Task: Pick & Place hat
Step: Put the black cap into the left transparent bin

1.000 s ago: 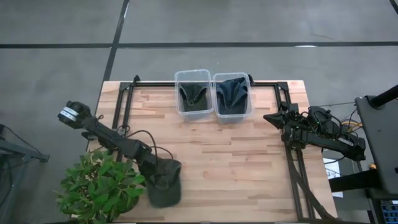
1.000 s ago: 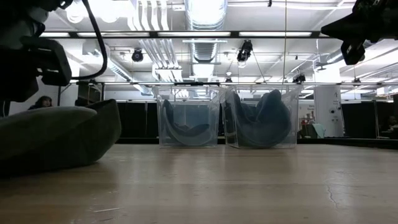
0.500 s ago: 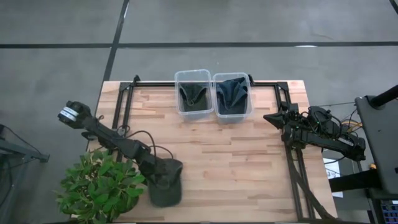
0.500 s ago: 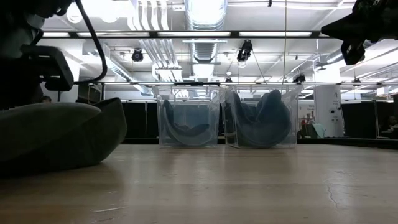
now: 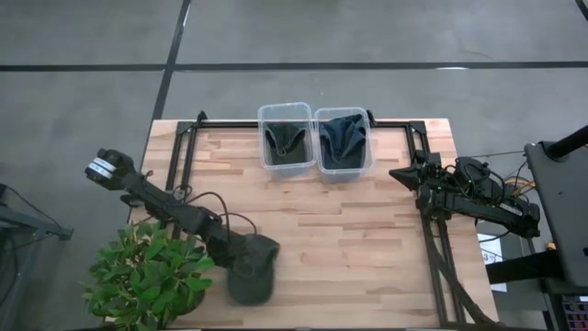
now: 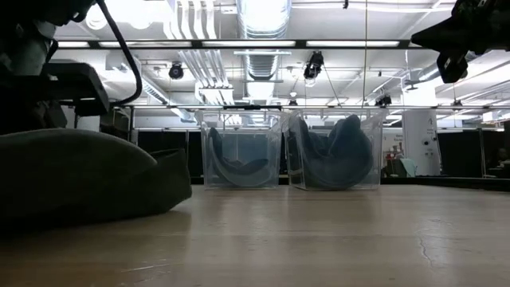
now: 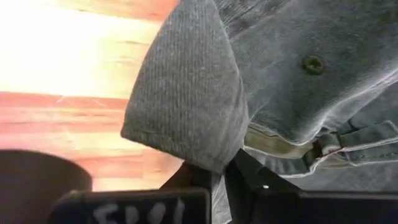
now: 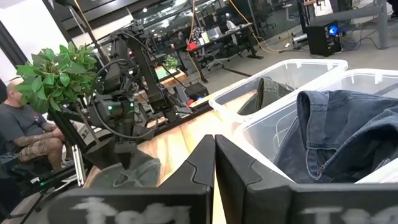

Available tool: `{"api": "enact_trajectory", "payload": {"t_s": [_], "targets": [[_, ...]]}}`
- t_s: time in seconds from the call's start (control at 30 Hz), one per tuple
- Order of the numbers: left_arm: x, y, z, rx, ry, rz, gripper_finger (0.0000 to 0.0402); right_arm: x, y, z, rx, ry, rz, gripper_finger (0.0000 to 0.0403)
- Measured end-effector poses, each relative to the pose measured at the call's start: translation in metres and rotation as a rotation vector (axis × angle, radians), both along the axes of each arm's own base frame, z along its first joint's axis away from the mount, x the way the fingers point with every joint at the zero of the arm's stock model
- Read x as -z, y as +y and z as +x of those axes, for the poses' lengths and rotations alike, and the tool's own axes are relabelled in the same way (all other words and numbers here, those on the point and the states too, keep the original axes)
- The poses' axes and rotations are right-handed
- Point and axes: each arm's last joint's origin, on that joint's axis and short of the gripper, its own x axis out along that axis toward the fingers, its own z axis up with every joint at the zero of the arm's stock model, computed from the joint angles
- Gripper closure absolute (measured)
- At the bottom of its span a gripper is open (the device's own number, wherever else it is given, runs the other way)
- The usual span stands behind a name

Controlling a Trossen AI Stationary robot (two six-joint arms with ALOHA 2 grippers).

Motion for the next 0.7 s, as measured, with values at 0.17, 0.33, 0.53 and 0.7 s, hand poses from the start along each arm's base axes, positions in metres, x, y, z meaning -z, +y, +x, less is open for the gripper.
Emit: {"api": "enact_trajectory", "payload": {"t_s": [0.17,0.33,0.53,0.7], "targets": [[-0.003,0.001,0.003,-0.017,-0.052,0.052,0.0385,0.000,0.000,0.000,0.000,0.000,0.000,0.0394],[-0.018,0.007,0.005,-0.113,-0.193,0.196,0.0386,0.000,0.000,0.000,0.001,0.000,0.000,0.0394],[-0.044,0.021,0.000,-0.284,-0.427,0.423,0.0387,0.000,0.000,0.000,0.003,-0.001,0.000,0.0394],[-0.064,0.031,-0.006,-0.341,-0.589,0.592,0.0387,0.000,0.000,0.000,0.002,-0.004,0.001,0.0394]]}}
